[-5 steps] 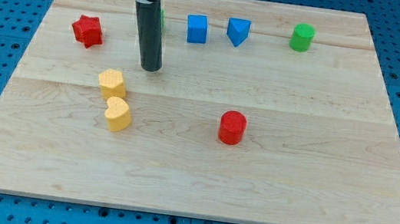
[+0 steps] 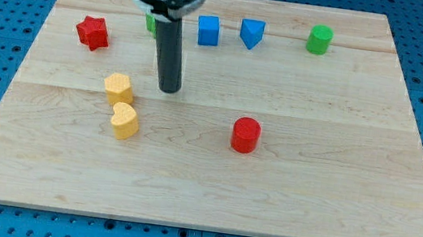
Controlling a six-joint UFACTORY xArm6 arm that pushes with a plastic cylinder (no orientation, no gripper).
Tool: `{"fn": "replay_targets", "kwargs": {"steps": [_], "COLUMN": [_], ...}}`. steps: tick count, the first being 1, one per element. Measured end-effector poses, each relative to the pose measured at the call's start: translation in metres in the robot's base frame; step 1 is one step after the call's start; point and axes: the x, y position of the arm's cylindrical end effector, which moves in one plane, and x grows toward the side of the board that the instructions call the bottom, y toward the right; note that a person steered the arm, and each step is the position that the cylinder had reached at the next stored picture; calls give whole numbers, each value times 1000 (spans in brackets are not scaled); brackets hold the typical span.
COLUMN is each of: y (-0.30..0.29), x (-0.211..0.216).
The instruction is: Place the yellow hexagon to the bottom left of the red star
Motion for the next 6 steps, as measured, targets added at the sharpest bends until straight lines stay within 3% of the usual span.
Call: {"fn": "replay_targets", "kwargs": {"steps": [2,4,6], "y": [-106,-147,-134], "x": [13,38,28]}}
